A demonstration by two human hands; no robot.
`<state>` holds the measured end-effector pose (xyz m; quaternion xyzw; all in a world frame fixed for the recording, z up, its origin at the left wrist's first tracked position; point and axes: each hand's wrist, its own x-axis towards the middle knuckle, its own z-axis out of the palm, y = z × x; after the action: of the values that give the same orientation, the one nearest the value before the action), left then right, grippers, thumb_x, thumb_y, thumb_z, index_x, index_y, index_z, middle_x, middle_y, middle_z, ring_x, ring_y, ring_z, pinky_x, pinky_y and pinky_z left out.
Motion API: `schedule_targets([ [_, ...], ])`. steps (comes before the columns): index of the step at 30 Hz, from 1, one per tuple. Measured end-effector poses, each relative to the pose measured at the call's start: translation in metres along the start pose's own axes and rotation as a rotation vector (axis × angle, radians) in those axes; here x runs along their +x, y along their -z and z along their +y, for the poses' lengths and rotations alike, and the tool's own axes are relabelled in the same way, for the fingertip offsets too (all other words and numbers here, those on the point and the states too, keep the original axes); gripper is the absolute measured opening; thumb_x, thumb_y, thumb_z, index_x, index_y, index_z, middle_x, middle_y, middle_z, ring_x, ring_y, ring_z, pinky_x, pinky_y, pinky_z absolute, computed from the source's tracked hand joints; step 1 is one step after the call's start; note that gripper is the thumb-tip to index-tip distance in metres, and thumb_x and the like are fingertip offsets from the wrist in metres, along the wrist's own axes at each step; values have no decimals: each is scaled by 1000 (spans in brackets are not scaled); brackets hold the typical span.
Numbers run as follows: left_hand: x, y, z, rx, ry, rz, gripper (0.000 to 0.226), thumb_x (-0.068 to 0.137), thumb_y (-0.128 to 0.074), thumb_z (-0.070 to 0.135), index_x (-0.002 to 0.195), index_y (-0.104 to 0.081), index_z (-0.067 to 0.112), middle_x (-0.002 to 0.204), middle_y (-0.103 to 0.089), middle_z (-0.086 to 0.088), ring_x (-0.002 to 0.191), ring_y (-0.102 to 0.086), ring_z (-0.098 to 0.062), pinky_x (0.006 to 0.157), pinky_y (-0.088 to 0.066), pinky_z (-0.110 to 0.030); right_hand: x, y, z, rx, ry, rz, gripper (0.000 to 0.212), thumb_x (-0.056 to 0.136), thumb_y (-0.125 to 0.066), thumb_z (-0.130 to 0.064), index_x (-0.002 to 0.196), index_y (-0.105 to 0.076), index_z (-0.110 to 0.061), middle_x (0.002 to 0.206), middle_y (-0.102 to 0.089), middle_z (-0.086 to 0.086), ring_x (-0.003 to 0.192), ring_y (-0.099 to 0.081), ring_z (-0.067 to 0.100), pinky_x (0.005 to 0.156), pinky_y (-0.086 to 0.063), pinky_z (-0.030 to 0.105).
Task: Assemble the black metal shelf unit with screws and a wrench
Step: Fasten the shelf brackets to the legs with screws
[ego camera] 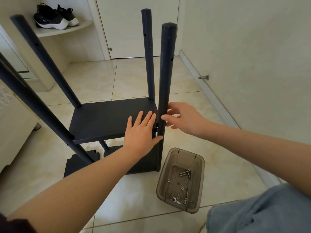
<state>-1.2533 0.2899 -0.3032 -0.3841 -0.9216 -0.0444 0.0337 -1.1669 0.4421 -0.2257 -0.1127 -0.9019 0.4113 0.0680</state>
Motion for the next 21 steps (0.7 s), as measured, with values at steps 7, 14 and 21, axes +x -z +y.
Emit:
schedule_targets([
  [7, 1, -7, 0, 19, -14, 36, 76, 99, -34, 65, 161, -9, 27, 169, -9, 6, 156, -1, -24, 122, 3, -51, 3, -1, -4, 41, -20, 49, 32, 95, -63, -26, 126, -55, -20, 103, -65, -6, 81, -70, 11, 76, -60, 27],
  [14, 0, -8, -2, 45, -4, 54, 74, 98, -27, 68, 160, -15, 30, 168, -14, 7, 156, -6, -23, 124, -2, -50, 3, 0, -7, 87, -24, 40, 26, 95, -64, -25, 120, -57, -20, 103, -66, -4, 81, -70, 12, 74, -59, 23],
  [21, -1, -4, 5, 13, 28, 124, 71, 98, -30, 68, 157, -31, 30, 163, -31, 8, 154, -18, -23, 124, -10, -46, 1, -2, 0, 206, -48, 36, 28, 94, -65, -20, 121, -59, -19, 102, -66, -5, 90, -69, 12, 73, -60, 20],
])
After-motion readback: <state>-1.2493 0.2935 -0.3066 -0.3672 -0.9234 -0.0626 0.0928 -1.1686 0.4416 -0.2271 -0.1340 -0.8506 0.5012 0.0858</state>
